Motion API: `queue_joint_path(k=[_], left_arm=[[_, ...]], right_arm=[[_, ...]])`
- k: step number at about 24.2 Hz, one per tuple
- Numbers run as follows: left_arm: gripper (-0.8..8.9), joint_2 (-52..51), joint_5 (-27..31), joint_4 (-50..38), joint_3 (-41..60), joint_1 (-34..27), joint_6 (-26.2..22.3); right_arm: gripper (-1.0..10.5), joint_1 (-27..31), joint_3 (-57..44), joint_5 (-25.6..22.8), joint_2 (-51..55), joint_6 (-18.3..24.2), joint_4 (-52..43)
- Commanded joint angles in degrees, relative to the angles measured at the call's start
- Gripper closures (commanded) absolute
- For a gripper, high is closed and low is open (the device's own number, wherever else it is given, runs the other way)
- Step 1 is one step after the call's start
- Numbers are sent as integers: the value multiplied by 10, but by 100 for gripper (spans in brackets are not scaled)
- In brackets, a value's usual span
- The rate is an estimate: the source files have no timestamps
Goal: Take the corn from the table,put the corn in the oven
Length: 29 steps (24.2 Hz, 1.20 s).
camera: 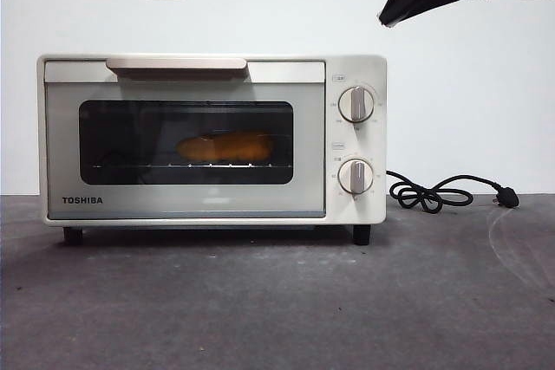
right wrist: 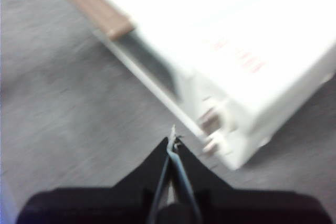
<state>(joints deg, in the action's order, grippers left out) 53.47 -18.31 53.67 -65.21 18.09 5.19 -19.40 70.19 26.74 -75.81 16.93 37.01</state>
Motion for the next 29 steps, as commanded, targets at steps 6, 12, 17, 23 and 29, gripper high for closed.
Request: queue_joint_path(k=[6,12,17,23,29], left_arm=[[817,-83,5,-174,3,-38,-9],[817,-152,-1,-498,80,-80,5],[818,-226,0,-718,227,-106,8],[817,-323,4,-821,411,-146,7],[817,-428,51,-815,564,-167,3]], right_arm=[[948,0,0,-83,-3,-2,-49],[948,0,0,-126,-3,-2,-49],[948,0,0,-138,-3,-2,-49],[948,0,0,-138,-3,-2,-49],[948,0,0,-138,-3,-2,-49]])
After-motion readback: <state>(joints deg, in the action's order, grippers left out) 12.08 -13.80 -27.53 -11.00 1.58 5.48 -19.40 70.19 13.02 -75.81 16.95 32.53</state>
